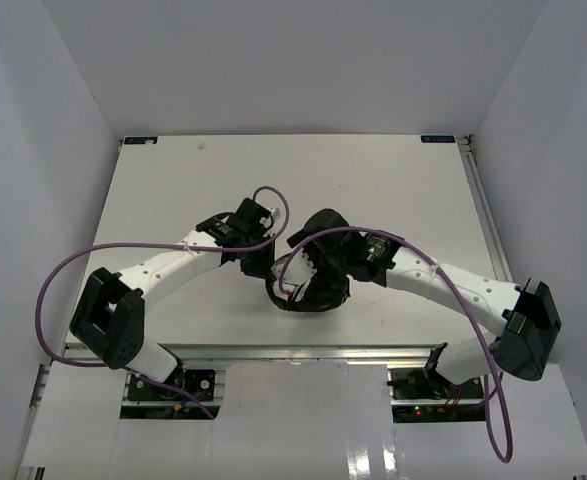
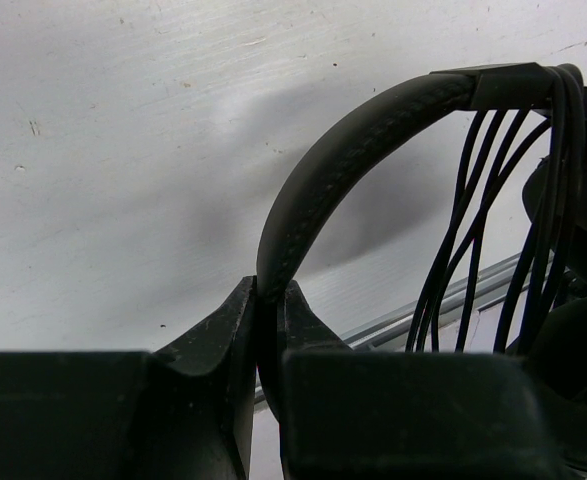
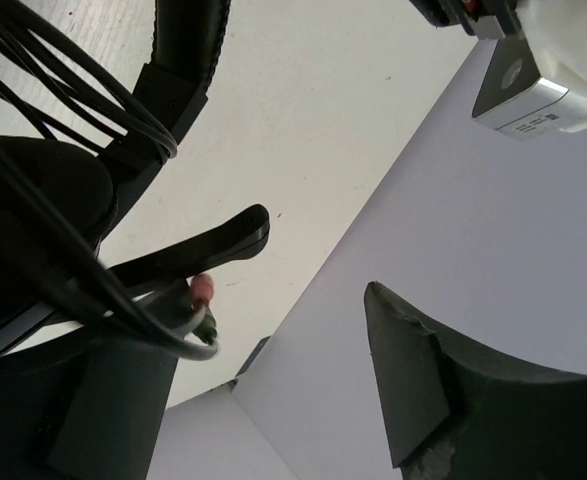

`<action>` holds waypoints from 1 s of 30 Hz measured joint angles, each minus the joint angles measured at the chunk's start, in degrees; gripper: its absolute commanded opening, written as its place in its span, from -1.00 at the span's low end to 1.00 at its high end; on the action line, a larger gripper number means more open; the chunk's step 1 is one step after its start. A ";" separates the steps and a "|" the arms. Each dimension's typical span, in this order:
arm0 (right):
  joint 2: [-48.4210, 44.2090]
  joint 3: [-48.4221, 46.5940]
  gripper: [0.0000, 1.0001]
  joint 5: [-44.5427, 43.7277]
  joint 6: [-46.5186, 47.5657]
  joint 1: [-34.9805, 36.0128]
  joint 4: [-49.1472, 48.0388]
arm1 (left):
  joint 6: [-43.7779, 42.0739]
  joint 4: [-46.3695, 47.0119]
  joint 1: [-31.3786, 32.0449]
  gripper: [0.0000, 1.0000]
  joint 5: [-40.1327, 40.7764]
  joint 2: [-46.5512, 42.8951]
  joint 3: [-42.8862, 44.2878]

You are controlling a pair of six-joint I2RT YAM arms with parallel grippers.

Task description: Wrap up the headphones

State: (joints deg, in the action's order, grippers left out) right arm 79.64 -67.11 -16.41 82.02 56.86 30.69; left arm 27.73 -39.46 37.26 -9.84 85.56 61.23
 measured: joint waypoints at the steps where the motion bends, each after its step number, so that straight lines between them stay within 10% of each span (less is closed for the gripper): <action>1: -0.28 0.00 0.66 0.11 0.07 -0.15 0.41 | -0.10 0.01 0.00 -1.00 -0.11 0.07 0.00; 30: -0.07 -9.06 0.74 16.83 -5.14 -14.38 12.93 | -2.50 -1.07 -0.91 -1.00 -2.24 7.33 2.23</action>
State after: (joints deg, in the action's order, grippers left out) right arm 79.57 -76.17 0.43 76.87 42.48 43.63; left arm 25.23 -40.54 36.35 -12.09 92.89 63.47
